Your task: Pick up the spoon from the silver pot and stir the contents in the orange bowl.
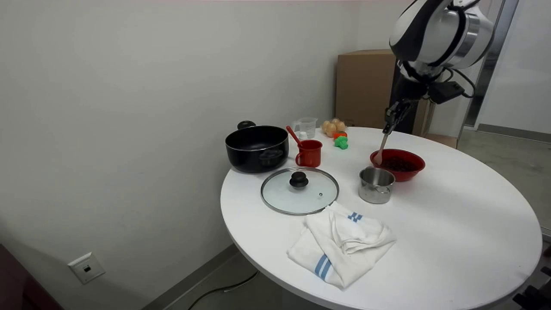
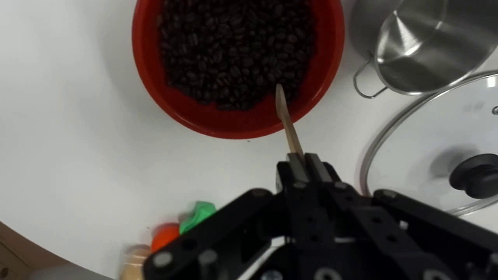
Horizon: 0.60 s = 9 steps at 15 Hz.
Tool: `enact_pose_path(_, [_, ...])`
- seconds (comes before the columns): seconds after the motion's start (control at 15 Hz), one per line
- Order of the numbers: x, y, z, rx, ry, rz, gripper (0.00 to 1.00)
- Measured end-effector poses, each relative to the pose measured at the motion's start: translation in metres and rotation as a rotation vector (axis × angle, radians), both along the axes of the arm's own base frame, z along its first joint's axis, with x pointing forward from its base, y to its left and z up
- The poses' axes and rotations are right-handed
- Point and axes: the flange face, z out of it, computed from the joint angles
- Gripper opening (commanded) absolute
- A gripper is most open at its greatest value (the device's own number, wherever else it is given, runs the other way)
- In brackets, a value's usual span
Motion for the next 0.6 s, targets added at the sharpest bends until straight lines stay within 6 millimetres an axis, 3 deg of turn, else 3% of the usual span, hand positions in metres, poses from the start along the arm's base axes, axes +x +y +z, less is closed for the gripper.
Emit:
enact_pose_path(0.33, [-0.008,0.049,-0.012,0.054,0.004,0.134,0.01])
enact_pose_path(0.47, [-0.021,0.054,-0.021,0.072,0.02,0.159,0.01])
enact_pose_path(0.6, [-0.036,0.046,-0.03,0.078,0.04,0.154,0.01])
